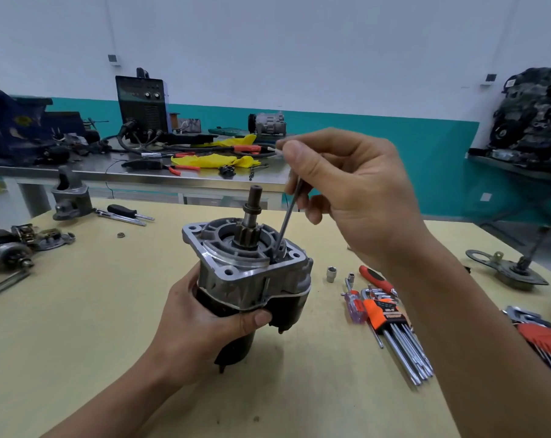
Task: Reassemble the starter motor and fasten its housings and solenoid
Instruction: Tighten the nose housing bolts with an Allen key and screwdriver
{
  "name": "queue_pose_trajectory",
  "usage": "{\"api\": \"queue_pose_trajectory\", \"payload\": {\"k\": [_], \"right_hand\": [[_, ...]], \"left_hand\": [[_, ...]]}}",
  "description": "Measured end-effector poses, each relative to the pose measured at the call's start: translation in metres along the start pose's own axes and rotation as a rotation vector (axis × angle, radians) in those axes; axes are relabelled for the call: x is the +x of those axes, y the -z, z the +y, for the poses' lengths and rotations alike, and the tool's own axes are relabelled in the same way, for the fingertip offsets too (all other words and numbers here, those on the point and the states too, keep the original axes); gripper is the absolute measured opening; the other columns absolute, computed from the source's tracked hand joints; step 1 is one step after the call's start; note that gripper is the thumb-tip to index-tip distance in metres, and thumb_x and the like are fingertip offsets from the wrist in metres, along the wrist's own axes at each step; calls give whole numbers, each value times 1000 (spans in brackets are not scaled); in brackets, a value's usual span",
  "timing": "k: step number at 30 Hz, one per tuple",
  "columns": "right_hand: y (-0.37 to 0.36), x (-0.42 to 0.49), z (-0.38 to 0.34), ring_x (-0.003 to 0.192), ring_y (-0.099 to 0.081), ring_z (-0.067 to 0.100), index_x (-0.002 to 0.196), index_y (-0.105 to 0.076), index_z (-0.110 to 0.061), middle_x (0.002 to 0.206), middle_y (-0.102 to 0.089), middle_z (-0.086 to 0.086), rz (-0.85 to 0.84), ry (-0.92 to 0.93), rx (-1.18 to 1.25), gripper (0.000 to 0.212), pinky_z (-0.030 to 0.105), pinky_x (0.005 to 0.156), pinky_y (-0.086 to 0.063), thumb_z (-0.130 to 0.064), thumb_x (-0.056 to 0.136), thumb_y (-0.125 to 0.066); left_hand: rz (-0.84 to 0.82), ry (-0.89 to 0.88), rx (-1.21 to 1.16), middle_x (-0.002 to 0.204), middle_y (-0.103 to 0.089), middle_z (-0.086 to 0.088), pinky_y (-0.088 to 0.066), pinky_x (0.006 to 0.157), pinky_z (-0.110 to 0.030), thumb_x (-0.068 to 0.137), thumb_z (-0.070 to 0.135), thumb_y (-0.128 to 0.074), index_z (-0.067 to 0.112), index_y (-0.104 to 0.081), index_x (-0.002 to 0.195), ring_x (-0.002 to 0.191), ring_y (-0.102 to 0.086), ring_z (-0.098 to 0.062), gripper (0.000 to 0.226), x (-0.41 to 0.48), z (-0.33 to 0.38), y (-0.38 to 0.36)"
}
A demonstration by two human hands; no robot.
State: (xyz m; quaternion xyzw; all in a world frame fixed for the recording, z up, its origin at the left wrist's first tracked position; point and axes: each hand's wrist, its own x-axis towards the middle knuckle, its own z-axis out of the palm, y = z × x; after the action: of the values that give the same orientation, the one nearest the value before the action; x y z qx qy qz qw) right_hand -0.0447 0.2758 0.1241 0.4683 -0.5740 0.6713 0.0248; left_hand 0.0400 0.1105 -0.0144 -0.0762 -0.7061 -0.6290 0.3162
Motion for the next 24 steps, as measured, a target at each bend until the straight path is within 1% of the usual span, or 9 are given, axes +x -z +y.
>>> {"api": "queue_pose_trajectory", "payload": {"k": [3, 6, 8, 10, 12, 14, 17, 20, 24], "right_hand": [[2, 2, 4, 40, -49, 13, 81, -74, -13, 53, -62, 3, 55, -95, 20, 14, 21, 38, -41, -8, 92, -67], [3, 4, 8, 33, -44, 7, 79, -75, -13, 44, -56, -3, 166, -98, -74, 22, 17, 36, -35, -2, 91, -60], [3, 5, 10, 32, -42, 4, 78, -74, -14, 41, -54, -5, 227, -122, -124, 26, 15, 35, -32, -2, 91, -56], [7, 5, 11, 33, -40, 5, 79, -73, -13, 43, -55, -2, 223, -200, -104, 25, 16, 35, -30, -3, 93, -54], [14, 7, 12, 38, -39, 7, 80, -71, -10, 47, -56, 0, 130, -313, 50, 24, 18, 36, -30, -8, 96, -54], [22, 6, 17, 46, -39, 7, 79, -68, -13, 53, -56, -2, -27, -397, 332, 23, 17, 40, -33, -20, 98, -56], [29, -4, 33, 57, -42, 7, 89, -61, -16, 65, -58, -4, -224, -393, 798, 14, 15, 49, -36, -29, 93, -57], [28, -15, 46, 64, -48, 11, 101, -61, -11, 78, -63, 3, -257, -388, 1082, 13, 18, 56, -35, -16, 90, -65], [34, -20, 50, 68, -53, 14, 101, -65, -5, 87, -68, 8, -204, -376, 1135, 14, 19, 56, -37, -6, 87, -70]], "left_hand": [[-5, 19, -12, 112, -76, 0, -55, 80, -16, 54, 27, -92, 17, -70, 114, 103, -72, -14, 64, 1, 0, -1], [-27, 33, -16, 111, -76, 0, -55, 81, -18, 52, 26, -93, 27, -72, 112, 103, -72, -17, 63, 3, 0, -4], [-43, 39, -6, 112, -76, 2, -55, 82, -17, 52, 27, -94, 32, -71, 111, 103, -72, -16, 64, 4, 0, -7], [-44, 48, 3, 113, -75, 3, -55, 82, -17, 51, 27, -95, 34, -71, 111, 104, -72, -16, 65, 5, 1, -8], [-35, 51, 26, 112, -75, 4, -55, 81, -17, 50, 29, -95, 34, -71, 111, 103, -72, -15, 66, 5, 1, -9], [-38, 52, 33, 113, -75, 4, -55, 81, -17, 49, 30, -95, 33, -71, 111, 103, -72, -15, 66, 5, 1, -8], [-57, 67, 29, 113, -75, 5, -55, 81, -15, 48, 31, -95, 34, -71, 111, 105, -71, -14, 67, 5, 3, -9], [-103, 81, 20, 114, -75, 2, -54, 83, -17, 49, 28, -96, 32, -71, 111, 106, -71, -15, 67, 7, 5, -11], [-158, 69, 42, 115, -74, 3, -54, 86, -17, 51, 28, -96, 33, -70, 113, 107, -70, -15, 67, 8, 6, -13]]}}
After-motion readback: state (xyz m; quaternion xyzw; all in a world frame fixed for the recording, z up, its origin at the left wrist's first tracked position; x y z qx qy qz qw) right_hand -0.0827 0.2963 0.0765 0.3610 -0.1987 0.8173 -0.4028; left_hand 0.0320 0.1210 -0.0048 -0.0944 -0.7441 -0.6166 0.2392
